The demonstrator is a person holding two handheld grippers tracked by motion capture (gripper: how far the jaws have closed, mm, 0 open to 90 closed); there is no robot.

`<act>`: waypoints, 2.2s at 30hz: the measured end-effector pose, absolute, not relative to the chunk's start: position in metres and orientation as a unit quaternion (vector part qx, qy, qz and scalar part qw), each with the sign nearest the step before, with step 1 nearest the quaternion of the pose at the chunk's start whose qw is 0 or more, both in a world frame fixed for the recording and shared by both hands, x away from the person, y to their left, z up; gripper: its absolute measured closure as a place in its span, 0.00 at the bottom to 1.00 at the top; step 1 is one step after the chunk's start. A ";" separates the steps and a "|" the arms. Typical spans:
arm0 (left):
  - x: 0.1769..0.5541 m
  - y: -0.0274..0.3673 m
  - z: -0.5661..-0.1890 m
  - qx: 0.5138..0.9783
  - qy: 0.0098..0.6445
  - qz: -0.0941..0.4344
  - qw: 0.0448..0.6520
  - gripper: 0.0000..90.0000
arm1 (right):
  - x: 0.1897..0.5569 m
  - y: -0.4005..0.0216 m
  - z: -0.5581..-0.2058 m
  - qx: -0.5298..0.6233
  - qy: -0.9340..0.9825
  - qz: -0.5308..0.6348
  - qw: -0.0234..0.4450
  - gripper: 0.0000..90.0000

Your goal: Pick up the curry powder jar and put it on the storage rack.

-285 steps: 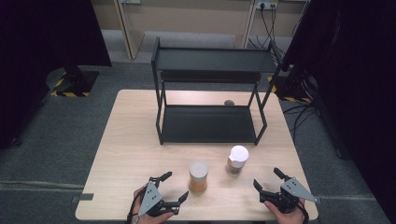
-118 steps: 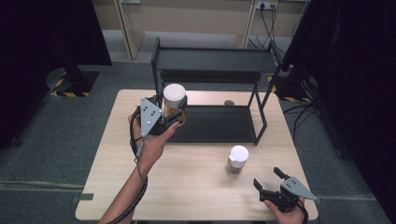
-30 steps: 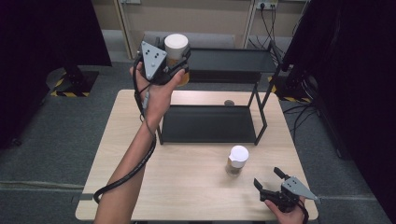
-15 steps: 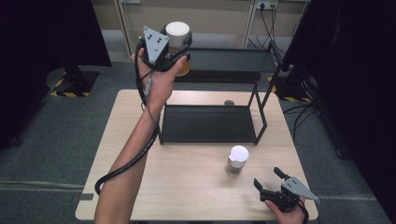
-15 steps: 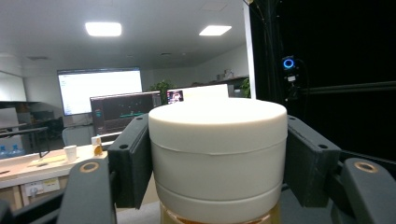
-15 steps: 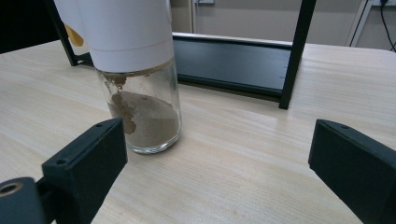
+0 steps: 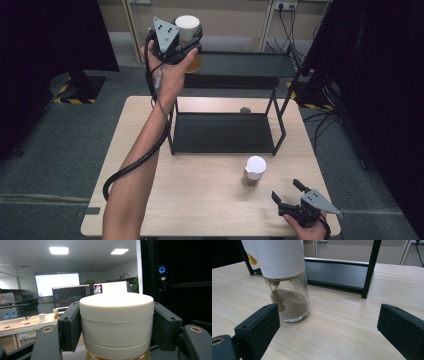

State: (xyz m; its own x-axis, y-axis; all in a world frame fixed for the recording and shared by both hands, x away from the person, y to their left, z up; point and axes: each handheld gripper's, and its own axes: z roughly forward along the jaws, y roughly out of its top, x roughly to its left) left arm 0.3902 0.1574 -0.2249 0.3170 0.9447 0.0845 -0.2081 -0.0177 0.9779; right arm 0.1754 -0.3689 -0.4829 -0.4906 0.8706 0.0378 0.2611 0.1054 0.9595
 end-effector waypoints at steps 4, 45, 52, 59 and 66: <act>0.398 0.157 -0.225 0.539 0.350 0.472 0.604 0.37 | 0.176 -0.369 -0.483 0.414 0.684 0.527 0.289 0.05; 0.401 0.150 -0.230 0.500 0.423 0.389 0.648 0.15 | 0.176 -0.369 -0.483 0.410 0.686 0.526 0.289 0.05; 0.389 0.148 -0.233 0.495 0.433 0.390 0.645 0.15 | 0.176 -0.370 -0.483 0.410 0.687 0.526 0.289 0.05; 0.373 0.150 -0.242 0.489 0.429 0.385 0.655 0.15 | 0.176 -0.370 -0.483 0.410 0.686 0.527 0.289 0.05; 0.360 0.149 -0.247 0.494 0.424 0.386 0.654 0.15 | 0.176 -0.369 -0.483 0.410 0.686 0.526 0.290 0.05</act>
